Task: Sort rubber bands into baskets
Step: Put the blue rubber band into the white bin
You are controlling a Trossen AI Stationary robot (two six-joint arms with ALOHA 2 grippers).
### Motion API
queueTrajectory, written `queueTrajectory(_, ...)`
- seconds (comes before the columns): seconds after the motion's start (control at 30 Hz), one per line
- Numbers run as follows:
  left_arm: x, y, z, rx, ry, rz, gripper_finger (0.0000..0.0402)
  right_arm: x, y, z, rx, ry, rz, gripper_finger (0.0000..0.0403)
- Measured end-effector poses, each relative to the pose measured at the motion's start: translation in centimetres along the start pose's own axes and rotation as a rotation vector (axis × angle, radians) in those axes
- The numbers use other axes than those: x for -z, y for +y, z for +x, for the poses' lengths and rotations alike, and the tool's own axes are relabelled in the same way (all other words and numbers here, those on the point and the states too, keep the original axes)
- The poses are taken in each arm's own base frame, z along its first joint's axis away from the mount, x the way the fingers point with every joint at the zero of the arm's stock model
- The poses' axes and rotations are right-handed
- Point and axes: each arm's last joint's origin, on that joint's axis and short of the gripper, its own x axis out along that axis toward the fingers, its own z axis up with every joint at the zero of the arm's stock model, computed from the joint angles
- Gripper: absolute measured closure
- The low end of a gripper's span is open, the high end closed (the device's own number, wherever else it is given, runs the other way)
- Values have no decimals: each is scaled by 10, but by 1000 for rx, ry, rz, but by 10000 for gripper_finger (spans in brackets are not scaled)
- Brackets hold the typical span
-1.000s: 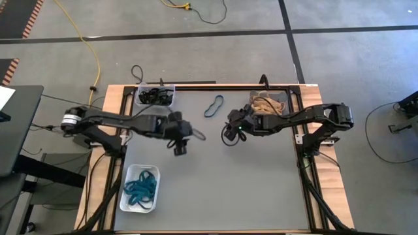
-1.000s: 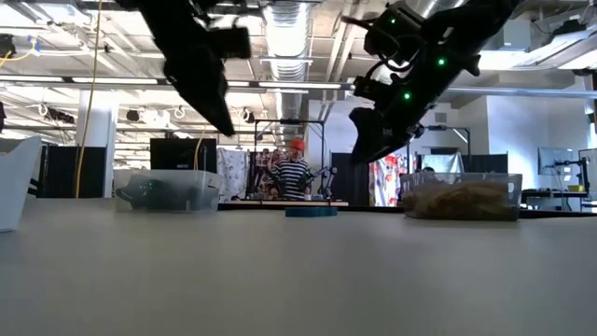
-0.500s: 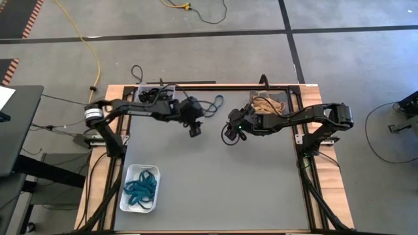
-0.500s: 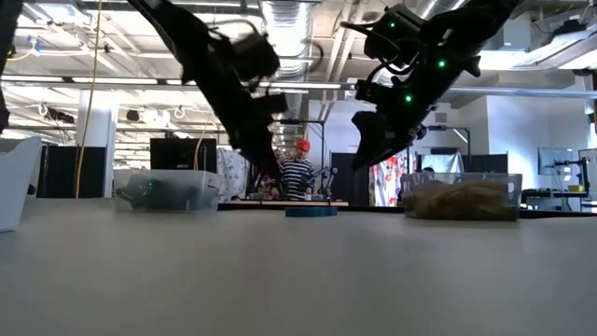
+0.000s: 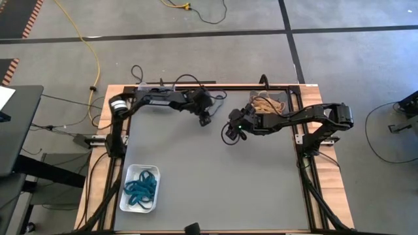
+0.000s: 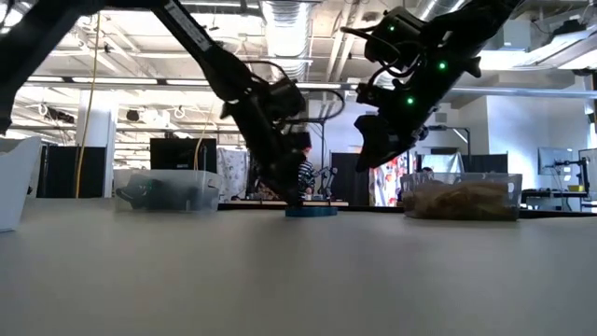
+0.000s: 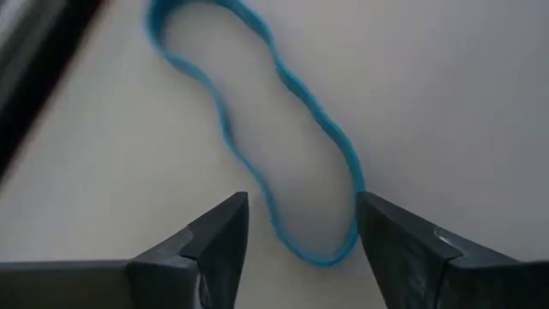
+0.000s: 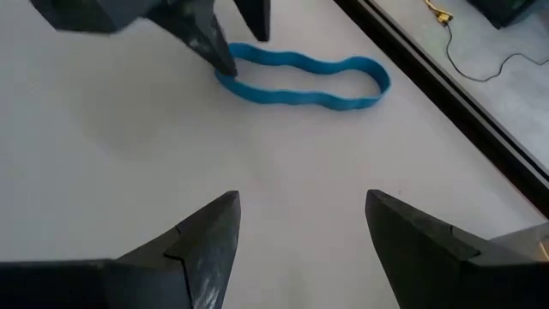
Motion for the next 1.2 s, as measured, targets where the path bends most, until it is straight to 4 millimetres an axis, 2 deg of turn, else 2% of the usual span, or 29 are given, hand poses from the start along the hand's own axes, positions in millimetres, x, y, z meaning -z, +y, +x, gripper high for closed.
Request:
queueTrajectory(0.13, -5, 1, 16, 5, 49, 12, 168, 1, 0, 0, 3, 13, -7, 121)
queueTrajectory(0.27, -11, -1, 13, 11, 77, 30, 149, 2, 0, 0, 4, 17, -9, 121)
queueTrajectory(0.37, -8, 1, 14, 12, 102, 22, 155, 2, 0, 0, 4, 17, -5, 121)
queueTrajectory(0.43, -8, 2, 14, 30, 96, 17, 177, 2, 0, 0, 4, 17, -1, 121)
queueTrajectory(0.5, -7, 5, 14, 29, 98, 12, 216, 2, 0, 0, 4, 16, -1, 121)
queueTrajectory(0.67, -3, 8, 13, 70, 137, 36, 367, 2, 0, 0, 2, 16, -1, 121)
queueTrajectory(0.77, -1, 5, 5, 73, 183, 51, 390, 2, 0, 0, 2, 16, 1, 121)
queueTrajectory(0.83, -2, 1, -5, 63, 199, 73, 397, 2, 0, 0, 2, 16, 1, 121)
queueTrajectory(0.93, -8, -8, -32, 37, 200, 109, 399, 2, 0, 0, 2, 16, 3, 121)
queueTrajectory(1.03, -13, -23, -68, 22, 201, 162, 400, 2, 0, 0, 2, 17, 6, 121)
queueTrajectory(1.2, -10, -54, -145, 18, 178, 219, 401, 3, 1, -1, 1, 18, 6, 121)
